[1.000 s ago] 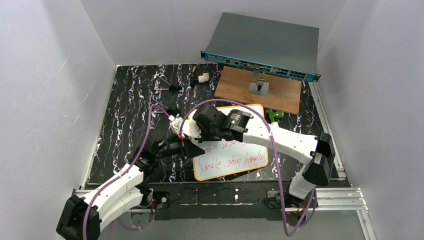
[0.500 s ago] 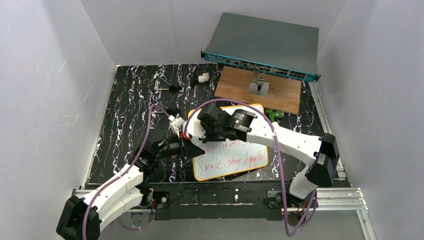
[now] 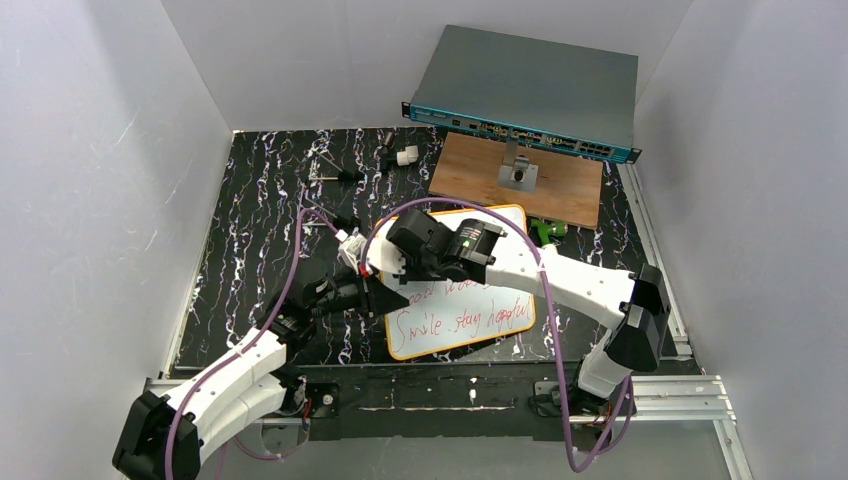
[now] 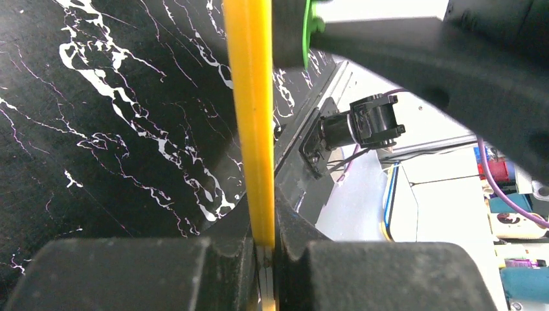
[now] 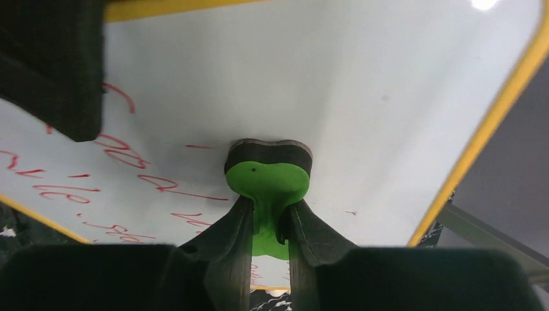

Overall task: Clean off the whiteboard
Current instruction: Erase the whiteboard at the center of the board.

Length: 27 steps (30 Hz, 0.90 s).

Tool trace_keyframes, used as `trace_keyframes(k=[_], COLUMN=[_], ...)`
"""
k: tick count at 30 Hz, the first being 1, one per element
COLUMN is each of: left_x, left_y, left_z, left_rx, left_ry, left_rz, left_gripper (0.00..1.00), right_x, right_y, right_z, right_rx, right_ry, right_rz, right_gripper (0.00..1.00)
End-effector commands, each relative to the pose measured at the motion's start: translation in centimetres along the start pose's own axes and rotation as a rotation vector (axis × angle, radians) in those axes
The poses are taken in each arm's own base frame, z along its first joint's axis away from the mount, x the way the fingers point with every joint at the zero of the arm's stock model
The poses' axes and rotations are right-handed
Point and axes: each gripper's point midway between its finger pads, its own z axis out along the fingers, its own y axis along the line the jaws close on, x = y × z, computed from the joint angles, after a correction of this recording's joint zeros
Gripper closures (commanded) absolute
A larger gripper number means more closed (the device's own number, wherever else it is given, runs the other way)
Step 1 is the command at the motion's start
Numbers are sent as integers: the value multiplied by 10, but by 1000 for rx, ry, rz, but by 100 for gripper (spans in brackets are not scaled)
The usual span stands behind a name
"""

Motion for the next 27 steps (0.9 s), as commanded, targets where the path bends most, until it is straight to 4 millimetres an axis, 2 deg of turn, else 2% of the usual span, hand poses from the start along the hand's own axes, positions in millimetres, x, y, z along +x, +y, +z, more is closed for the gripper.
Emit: trace_keyframes(k=[1, 7, 10, 14, 17, 20, 22, 27], left_x=[-24, -24, -24, -25, -26, -26, -25, -24], left_y=[-52, -51, -51, -51, -51, -51, -51, -51], left_z=[-7, -8, -8, -7, -7, -8, -8, -9], left_rx=[196, 195, 193, 193, 191, 190, 191, 192], left_ry=[-67, -71, -73, -74, -77, -87, -88, -89], left_rz=[202, 201, 202, 199, 195, 193, 193, 194], left_gripper=[100, 100, 100, 100, 100, 100, 100, 100], right_x=[-5, 7, 5, -8, -25, -30, -27, -7], right_y=[-46, -50, -26, 13, 26, 34, 30, -6], right_z=[-1, -3, -4, 0, 0, 4, 8, 8], right_rx=[172, 173, 59, -54, -72, -85, -51, 89], right_ry=[-15, -3, -30, -56, -76, -75, -58, -8], right_rz=[76, 87, 72, 7, -29, -45, -52, -12], right_gripper=[99, 99, 99, 99, 99, 99, 99, 99])
